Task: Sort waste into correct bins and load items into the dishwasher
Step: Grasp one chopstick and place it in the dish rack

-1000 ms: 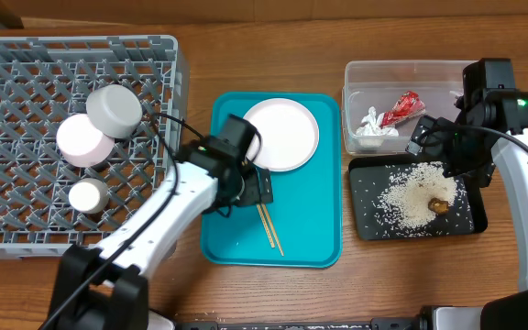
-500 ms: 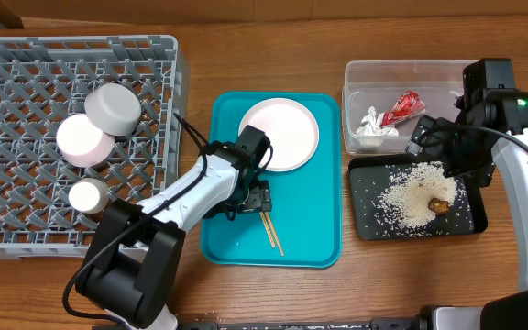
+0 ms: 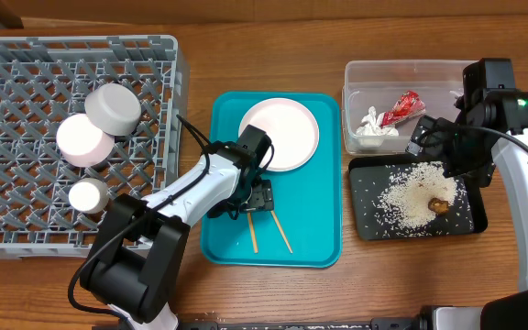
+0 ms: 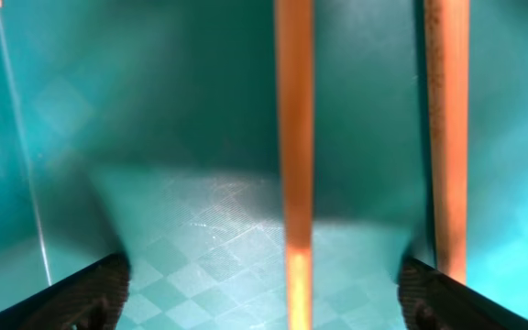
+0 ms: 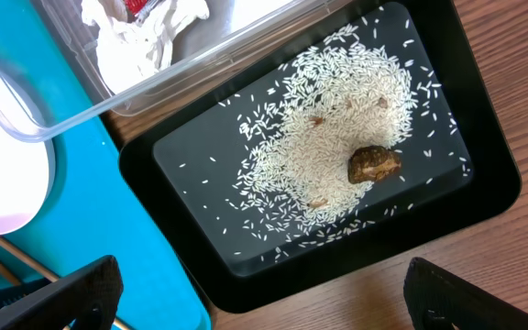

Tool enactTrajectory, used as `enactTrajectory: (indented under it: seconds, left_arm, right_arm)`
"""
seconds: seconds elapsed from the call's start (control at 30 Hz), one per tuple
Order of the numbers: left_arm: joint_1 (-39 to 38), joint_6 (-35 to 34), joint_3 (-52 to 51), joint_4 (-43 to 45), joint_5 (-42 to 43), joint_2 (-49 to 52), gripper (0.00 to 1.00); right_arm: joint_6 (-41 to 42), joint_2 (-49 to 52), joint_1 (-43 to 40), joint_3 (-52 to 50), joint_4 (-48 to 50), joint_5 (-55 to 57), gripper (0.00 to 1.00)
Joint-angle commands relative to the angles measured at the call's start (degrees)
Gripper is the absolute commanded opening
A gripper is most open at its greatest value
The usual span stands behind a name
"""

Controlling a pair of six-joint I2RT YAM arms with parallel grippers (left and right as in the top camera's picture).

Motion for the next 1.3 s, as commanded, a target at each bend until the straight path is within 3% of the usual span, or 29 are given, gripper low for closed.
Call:
enactTrajectory:
  seconds: [0.0,0.1,0.13,0.23,0.37,0.53,0.93,1.17,1.27]
  left_arm:
    - [-0.39,-0.33,-0.33,-0.87,0.04,1.05,0.78]
    - [-0.39,-0.31,-0.33,-1.40,0.02,1.05,0.52]
    - [-0.39,-0.31,-0.33,-1.42,0.04,1.05,0.37]
    - [-0.39,-0.31,-0.33,-1.55,0.35,1.05,0.20]
    - [-0.33,-0.31,-0.31,-1.86,0.63,1.05,0.04]
    - [0.98,0.98,1.18,-3.58,0.63,-0.22,0.04]
    - [12.63,18.27,17.81,-16.04,-7.58,-12.83,0.04]
    - [22.93,34.45,18.93,-11.54,-9.57,-13.33,0.04]
    - [25.90,35.52,18.86,-10.10,-9.51,-11.82,0.04]
  right_arm:
    - [-0.17,-1.66,-0.11,1.36,0.02,0.35,1.00]
    - [-0.17,-1.66,-0.13,1.36,0.00,0.33,1.00]
    - [-0.17,-1.66,-0.13,1.36,-0.04,0.33,1.00]
    - [-0.17,-1.66,-0.13,1.36,-0.22,0.33,1.00]
    - [-0.17,-1.66,-0.11,1.36,-0.26,0.33,1.00]
    - [-0.35,-1.66,-0.13,1.36,-0.63,0.35,1.00]
    - [-0.35,-1.66,-0.13,1.36,-0.83,0.35,1.00]
    - [-0.35,-1.66,-0.13,1.36,-0.81,0.35,1.00]
    - [-0.35,-1.66,-0.13,1.36,-0.87,0.33,1.00]
